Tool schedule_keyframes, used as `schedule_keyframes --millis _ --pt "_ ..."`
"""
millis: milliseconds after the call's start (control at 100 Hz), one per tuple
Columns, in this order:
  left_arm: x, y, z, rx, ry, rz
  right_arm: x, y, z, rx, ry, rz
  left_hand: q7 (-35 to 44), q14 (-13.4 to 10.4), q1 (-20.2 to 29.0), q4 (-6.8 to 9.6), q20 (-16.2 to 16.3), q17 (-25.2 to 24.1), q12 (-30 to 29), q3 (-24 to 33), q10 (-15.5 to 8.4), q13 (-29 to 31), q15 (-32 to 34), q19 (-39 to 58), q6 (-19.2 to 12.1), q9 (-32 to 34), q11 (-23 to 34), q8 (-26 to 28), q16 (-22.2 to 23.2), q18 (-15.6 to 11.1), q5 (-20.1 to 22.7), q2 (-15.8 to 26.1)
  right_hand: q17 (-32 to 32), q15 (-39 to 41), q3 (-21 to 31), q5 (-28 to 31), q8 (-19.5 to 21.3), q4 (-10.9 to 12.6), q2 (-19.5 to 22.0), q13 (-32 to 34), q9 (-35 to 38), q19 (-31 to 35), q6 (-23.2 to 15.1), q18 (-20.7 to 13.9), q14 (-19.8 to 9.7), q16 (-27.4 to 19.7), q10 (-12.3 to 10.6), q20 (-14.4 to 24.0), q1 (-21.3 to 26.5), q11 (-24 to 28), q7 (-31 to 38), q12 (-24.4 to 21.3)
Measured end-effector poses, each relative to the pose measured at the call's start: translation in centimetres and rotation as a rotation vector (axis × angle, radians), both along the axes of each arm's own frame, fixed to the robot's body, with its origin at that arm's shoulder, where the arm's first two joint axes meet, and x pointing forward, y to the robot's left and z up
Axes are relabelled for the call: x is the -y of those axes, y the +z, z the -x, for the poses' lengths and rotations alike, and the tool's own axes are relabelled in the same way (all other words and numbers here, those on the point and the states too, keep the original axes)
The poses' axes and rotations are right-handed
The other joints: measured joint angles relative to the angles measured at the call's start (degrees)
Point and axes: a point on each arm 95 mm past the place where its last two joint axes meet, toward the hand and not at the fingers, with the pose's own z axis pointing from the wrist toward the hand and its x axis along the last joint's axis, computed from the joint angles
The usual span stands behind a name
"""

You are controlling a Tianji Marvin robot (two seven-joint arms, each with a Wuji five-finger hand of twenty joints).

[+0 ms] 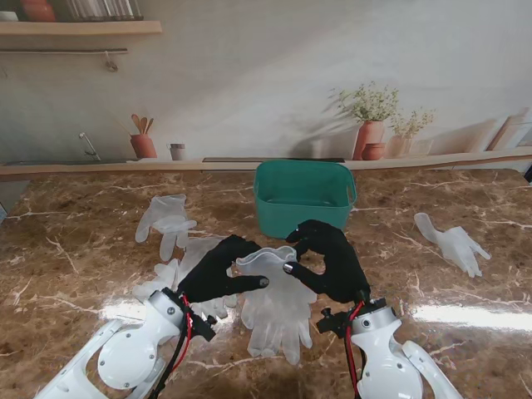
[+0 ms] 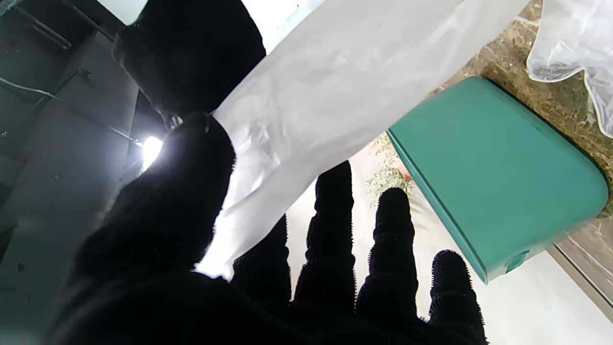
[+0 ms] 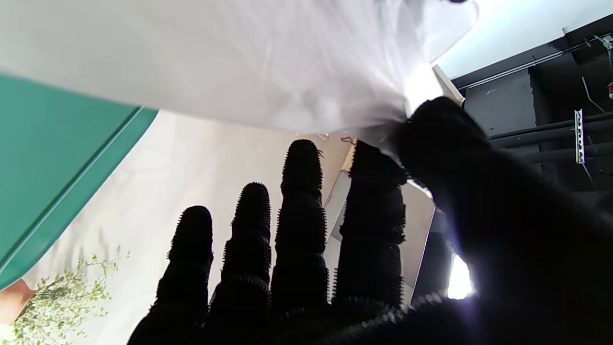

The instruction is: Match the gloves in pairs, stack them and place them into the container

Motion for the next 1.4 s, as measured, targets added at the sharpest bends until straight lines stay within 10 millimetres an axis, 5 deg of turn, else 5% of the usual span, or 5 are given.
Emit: schedule_keyframes --millis 220,360,530,1080,1400 --pt "-0.3 0.4 0.0 0.027 0.062 0.046 0.1 0.0 0.3 0.023 -0.031 -0.008 12.1 2.0 4.8 -1.02 1.4 2.6 8.9 2.6 -0.8 12.1 7.7 11.0 -0.9 14.9 3.1 -7.2 4.8 3.0 8.3 -1.0 1.1 1.6 0.0 0.5 0.1 0.0 0.0 2.3 2.1 1.1 0.0 0.6 0.0 0.8 -0.5 0.0 0.0 1.4 -0.1 0.7" --pt "-0.3 0.7 0.4 0.035 0.062 0.069 0.3 -0.2 0.9 0.026 -0.042 -0.005 12.1 2.1 4.2 -1.83 -1.2 2.5 7.5 5.7 -0.8 16.7 10.7 22.2 -0.7 19.7 1.7 -12.0 5.7 4.1 10.9 -1.7 2.9 2.7 0.3 0.6 0.2 0.0 -0.5 5.3 4.1 2.9 0.2 1.3 0.0 2.1 -0.5 0.3 0.0 2.4 -0.1 2.0" --pt "-0.7 1.2 1.1 0.060 0.023 0.020 0.3 -0.5 2.2 0.010 -0.052 -0.007 12.1 2.2 4.2 -2.76 -5.3 3.9 0.1 7.8 -0.9 24.5 14.0 30.7 0.5 26.7 2.2 -15.2 5.7 4.8 11.5 -2.0 5.2 4.4 3.0 3.3 -3.5 0.0 -2.5 7.8 7.7 6.7 6.0 1.5 0.0 3.4 -0.5 0.7 0.6 3.6 2.7 2.9" --pt "-3.4 1.6 5.2 -0.055 -0.238 -0.069 -0.5 -2.0 8.0 -0.050 0.049 -0.020 10.4 2.2 7.7 -2.78 -8.7 4.6 -5.2 4.7 -0.9 26.0 15.6 34.0 5.0 29.4 4.3 -12.2 6.2 4.1 12.0 1.1 5.6 4.6 4.9 6.8 -5.9 0.0 -5.0 8.9 10.1 8.7 8.7 2.0 0.1 3.5 -0.5 0.7 0.6 4.3 4.3 3.4" --pt "-3.8 1.2 5.6 -0.092 -0.288 -0.039 -0.8 -1.9 9.3 -0.057 0.097 -0.029 10.4 2.2 7.8 -2.78 -9.3 4.4 -5.2 4.7 -1.0 26.0 15.6 34.0 5.1 29.4 4.3 -11.5 6.2 4.0 12.0 1.1 5.7 4.6 5.8 7.4 -6.4 0.0 -5.6 8.9 10.4 8.8 8.9 2.1 0.1 3.5 -0.5 0.7 0.6 4.3 5.0 3.4"
